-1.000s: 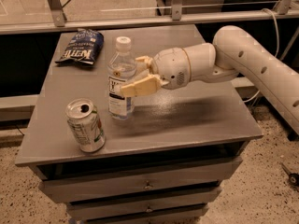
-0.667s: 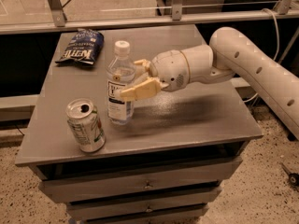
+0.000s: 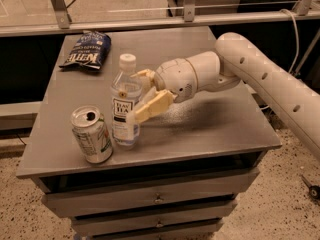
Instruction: Move blue plastic bottle near 7up can
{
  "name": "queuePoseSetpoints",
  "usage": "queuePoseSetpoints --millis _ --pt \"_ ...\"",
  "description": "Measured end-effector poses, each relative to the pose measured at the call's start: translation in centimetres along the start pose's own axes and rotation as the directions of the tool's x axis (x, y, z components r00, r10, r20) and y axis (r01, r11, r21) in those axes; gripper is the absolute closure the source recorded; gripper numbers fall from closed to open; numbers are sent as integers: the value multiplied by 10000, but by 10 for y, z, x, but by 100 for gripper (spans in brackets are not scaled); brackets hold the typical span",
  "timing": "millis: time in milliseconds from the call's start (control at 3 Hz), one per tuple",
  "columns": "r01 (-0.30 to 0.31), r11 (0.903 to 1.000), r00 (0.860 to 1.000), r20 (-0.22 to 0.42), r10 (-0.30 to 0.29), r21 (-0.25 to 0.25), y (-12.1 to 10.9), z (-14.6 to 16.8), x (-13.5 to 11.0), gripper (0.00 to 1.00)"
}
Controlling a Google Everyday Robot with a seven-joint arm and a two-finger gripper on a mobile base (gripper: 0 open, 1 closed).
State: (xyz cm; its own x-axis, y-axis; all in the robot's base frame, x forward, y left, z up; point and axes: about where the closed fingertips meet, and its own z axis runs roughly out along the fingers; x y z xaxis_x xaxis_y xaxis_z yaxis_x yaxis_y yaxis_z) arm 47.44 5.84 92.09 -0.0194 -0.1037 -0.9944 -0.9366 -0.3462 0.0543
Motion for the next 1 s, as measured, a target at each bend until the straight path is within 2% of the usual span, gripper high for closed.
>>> queuePoseSetpoints --millis 333,667,1000 --pt "95 9996 9999 101 -92 -280 3 3 3 0" --pt "95 9996 9999 101 -92 -280 3 3 3 0" --pt "293 9995 9995 -80 -294 -65 1 -4 1 0"
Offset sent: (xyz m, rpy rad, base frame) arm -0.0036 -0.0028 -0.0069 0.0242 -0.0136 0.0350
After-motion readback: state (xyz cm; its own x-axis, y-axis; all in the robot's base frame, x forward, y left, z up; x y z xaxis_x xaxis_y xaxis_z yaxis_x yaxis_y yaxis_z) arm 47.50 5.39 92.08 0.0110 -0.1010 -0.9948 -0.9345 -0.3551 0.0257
